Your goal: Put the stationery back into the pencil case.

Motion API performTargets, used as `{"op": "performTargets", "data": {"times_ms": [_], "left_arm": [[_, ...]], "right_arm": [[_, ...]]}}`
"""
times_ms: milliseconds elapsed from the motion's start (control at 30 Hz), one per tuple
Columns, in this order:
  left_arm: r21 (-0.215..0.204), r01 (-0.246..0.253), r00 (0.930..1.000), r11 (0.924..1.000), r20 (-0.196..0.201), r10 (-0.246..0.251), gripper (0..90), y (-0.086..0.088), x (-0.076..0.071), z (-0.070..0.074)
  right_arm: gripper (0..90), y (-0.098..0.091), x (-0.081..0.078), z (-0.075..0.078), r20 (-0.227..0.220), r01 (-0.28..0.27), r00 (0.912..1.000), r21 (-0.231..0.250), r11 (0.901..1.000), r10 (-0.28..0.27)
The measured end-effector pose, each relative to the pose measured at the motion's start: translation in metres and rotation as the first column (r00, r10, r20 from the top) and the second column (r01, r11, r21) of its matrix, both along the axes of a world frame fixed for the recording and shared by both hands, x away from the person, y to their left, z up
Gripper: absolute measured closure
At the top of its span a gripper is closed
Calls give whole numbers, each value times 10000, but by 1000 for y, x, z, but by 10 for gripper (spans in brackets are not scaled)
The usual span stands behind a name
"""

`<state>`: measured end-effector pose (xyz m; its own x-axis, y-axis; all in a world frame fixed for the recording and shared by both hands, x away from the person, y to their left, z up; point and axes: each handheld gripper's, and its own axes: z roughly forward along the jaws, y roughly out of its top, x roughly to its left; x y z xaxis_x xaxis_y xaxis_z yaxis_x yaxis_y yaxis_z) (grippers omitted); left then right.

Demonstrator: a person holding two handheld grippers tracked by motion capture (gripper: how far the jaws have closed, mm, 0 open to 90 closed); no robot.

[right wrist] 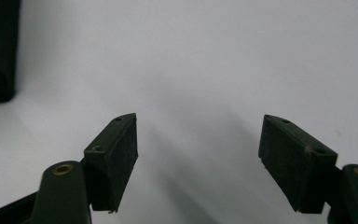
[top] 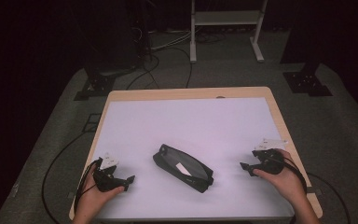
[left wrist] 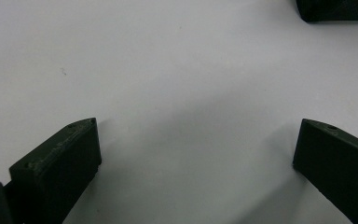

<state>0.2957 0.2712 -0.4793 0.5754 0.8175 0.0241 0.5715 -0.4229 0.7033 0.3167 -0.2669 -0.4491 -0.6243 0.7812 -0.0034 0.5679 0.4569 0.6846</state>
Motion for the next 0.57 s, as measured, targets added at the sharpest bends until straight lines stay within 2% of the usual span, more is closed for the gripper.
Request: {"op": "performTargets", "data": {"times_ms": [200,400,567], "left_arm": [[-2,1,10000,10000,-3,-1,0,0,0,0],[1,0,10000,10000,0,0,0,0,0,0],[2,1,10000,10000,-1,-1,0,0,0,0]], "right_arm": [[271,-15,-3,-11,-83,327,9994,-289,9990,-330],[261,-21,-4,-20,-142,420,9990,-576,9975,-429],[260,-23,-5,-22,-32,382,9993,-464,9982,-384]]}}
